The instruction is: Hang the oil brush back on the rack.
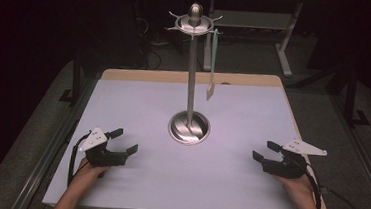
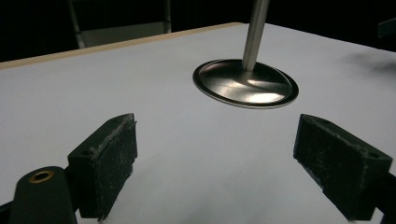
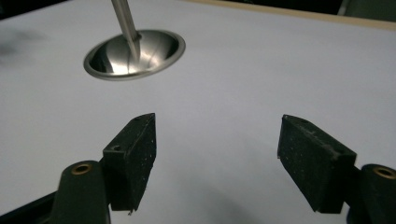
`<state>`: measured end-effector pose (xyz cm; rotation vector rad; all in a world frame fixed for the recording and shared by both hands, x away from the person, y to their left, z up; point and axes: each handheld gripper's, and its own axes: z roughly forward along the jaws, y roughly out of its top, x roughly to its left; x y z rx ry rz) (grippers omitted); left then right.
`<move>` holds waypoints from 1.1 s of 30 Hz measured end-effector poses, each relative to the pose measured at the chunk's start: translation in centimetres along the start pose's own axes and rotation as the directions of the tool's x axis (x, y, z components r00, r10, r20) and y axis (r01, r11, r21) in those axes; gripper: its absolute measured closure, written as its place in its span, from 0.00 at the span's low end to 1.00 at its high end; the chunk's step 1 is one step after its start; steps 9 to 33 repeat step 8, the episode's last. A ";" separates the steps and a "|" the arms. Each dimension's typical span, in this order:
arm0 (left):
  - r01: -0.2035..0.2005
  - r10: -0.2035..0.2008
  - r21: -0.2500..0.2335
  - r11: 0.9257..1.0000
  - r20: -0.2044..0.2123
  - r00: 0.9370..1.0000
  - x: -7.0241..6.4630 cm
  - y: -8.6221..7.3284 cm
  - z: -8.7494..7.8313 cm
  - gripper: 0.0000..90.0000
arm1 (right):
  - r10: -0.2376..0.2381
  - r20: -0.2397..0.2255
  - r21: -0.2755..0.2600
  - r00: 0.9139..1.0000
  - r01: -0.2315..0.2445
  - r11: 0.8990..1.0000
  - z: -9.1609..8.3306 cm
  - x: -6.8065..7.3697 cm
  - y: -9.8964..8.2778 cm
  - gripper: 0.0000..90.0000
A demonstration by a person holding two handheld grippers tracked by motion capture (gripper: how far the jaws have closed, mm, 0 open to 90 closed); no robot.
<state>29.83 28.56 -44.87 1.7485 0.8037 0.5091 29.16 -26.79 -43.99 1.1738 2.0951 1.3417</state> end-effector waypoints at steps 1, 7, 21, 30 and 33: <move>0.000 0.000 0.000 1.000 0.000 1.000 0.0 0.0 0.0 0.14 | -0.004 0.002 0.008 1.000 0.004 1.000 0.2 -0.1 -0.1 0.31; 0.001 -0.001 -0.001 1.000 0.001 1.000 0.1 0.0 0.0 0.14 | 0.003 0.001 0.040 1.000 -0.003 0.999 0.7 -0.6 -0.5 0.30; 0.001 -0.001 -0.001 1.000 0.001 1.000 0.1 0.0 0.0 0.14 | 0.002 0.001 0.038 1.000 -0.002 0.999 0.7 -0.6 -0.5 0.30; 0.001 -0.001 -0.001 1.000 0.001 1.000 0.1 0.0 0.0 0.14 | 0.002 0.001 0.038 1.000 -0.002 0.999 0.7 -0.6 -0.5 0.30; 0.001 -0.001 -0.001 1.000 0.001 1.000 0.1 0.0 0.0 0.14 | 0.002 0.001 0.038 1.000 -0.002 0.999 0.7 -0.6 -0.5 0.30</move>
